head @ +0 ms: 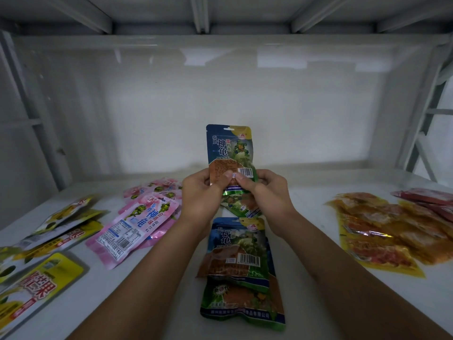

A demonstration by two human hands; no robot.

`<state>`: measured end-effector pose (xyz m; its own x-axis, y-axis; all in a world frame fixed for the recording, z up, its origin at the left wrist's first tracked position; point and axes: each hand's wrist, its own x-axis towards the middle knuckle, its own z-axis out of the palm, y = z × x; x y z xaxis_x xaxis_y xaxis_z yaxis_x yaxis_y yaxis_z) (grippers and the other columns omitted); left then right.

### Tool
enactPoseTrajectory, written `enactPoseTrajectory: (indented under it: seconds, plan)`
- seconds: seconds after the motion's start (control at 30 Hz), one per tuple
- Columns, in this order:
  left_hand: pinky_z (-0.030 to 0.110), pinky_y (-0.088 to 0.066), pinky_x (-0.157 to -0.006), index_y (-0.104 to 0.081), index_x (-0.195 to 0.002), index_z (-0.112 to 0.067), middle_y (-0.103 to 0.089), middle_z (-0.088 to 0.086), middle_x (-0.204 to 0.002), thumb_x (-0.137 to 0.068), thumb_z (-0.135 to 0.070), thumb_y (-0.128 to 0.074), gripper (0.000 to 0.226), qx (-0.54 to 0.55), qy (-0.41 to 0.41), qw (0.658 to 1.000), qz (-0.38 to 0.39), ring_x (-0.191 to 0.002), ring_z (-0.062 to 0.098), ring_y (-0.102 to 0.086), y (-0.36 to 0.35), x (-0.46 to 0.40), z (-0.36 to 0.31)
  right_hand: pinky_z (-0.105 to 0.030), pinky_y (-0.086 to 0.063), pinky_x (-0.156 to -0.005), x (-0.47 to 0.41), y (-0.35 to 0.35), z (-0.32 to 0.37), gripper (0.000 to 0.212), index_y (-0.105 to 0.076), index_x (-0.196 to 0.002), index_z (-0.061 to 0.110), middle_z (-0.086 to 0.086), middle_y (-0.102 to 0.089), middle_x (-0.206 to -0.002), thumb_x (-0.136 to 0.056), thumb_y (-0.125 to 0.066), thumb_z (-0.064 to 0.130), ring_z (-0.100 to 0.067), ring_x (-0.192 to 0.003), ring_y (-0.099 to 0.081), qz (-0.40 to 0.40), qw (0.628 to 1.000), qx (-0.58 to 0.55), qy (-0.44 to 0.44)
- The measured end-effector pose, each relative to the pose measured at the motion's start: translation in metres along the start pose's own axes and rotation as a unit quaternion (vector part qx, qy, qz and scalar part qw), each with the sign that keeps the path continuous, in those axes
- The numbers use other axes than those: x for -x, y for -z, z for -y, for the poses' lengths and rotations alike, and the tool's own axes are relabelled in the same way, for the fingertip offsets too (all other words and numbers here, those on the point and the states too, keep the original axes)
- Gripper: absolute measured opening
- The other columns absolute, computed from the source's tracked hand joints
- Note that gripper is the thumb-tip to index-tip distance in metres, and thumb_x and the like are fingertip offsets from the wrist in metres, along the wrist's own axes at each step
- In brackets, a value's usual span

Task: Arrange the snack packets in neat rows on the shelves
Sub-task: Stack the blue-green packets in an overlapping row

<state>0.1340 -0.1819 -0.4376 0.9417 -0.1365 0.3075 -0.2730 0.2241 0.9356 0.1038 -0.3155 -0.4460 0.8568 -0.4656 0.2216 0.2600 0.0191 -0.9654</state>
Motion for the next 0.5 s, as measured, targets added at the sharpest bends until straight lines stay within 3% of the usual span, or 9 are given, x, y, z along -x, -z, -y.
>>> enactPoseTrajectory:
  seconds: [0.07, 0.13, 0.23, 0.4, 0.5]
  plan:
    - [0.013, -0.048, -0.051, -0.079, -0.108, -0.006, -0.079, 0.006, -0.088, -0.1, -0.008, -0.068, 0.014, 0.009, 0.013, 1.0, -0.001, -0.061, 0.003, -0.07, 0.0013, 0.0009, -0.0022, -0.043, -0.062, -0.073, 0.0019, 0.0003, 0.0005, 0.03, -0.071, -0.103, 0.005, -0.017, -0.077, -0.092, -0.086, -0.085, 0.025, -0.031, -0.077, -0.076, -0.001, 1.0, 0.008, 0.016]
    - [0.012, -0.047, -0.05, -0.078, -0.111, -0.005, -0.078, 0.005, -0.089, -0.101, -0.008, -0.066, 0.016, 0.006, 0.026, 1.0, 0.006, -0.061, 0.002, -0.069, 0.0021, 0.0006, -0.0035, -0.042, -0.057, -0.068, 0.0034, 0.0004, -0.0008, 0.027, -0.071, -0.096, 0.001, -0.023, -0.074, -0.089, -0.089, -0.083, 0.024, -0.03, -0.071, -0.069, 0.002, 0.999, 0.017, 0.04]
    - [0.012, -0.047, -0.05, -0.079, -0.108, -0.01, -0.079, 0.001, -0.087, -0.102, -0.008, -0.065, 0.015, 0.008, 0.034, 0.999, 0.015, -0.065, 0.003, -0.071, 0.002, -0.0003, -0.0046, -0.041, -0.049, -0.062, 0.006, -0.0004, -0.0018, 0.041, -0.06, -0.095, -0.013, -0.033, -0.063, -0.082, -0.093, -0.079, 0.023, -0.029, -0.066, -0.06, 0.008, 0.997, 0.013, 0.071]
    - [0.024, -0.059, -0.066, -0.078, -0.103, -0.009, -0.081, 0.01, -0.096, -0.1, -0.011, -0.067, 0.012, 0.037, 0.064, 0.997, 0.015, -0.084, 0.019, -0.077, -0.0007, -0.0021, -0.0048, -0.042, -0.044, -0.058, 0.0073, -0.0027, -0.0013, 0.048, -0.048, -0.086, -0.016, -0.02, -0.054, -0.073, -0.096, -0.075, 0.022, -0.027, -0.063, -0.053, 0.007, 0.995, 0.017, 0.101]
    - [0.028, -0.062, -0.072, -0.077, -0.107, -0.004, -0.08, 0.013, -0.101, -0.101, -0.016, -0.067, 0.017, 0.05, 0.082, 0.995, 0.032, -0.087, 0.021, -0.076, -0.0016, -0.0024, -0.004, -0.048, -0.052, -0.06, 0.0082, -0.0021, -0.0002, 0.045, -0.052, -0.082, -0.011, -0.031, -0.06, -0.077, -0.096, -0.075, 0.025, -0.026, -0.066, -0.06, -0.012, 0.993, 0.023, 0.113]
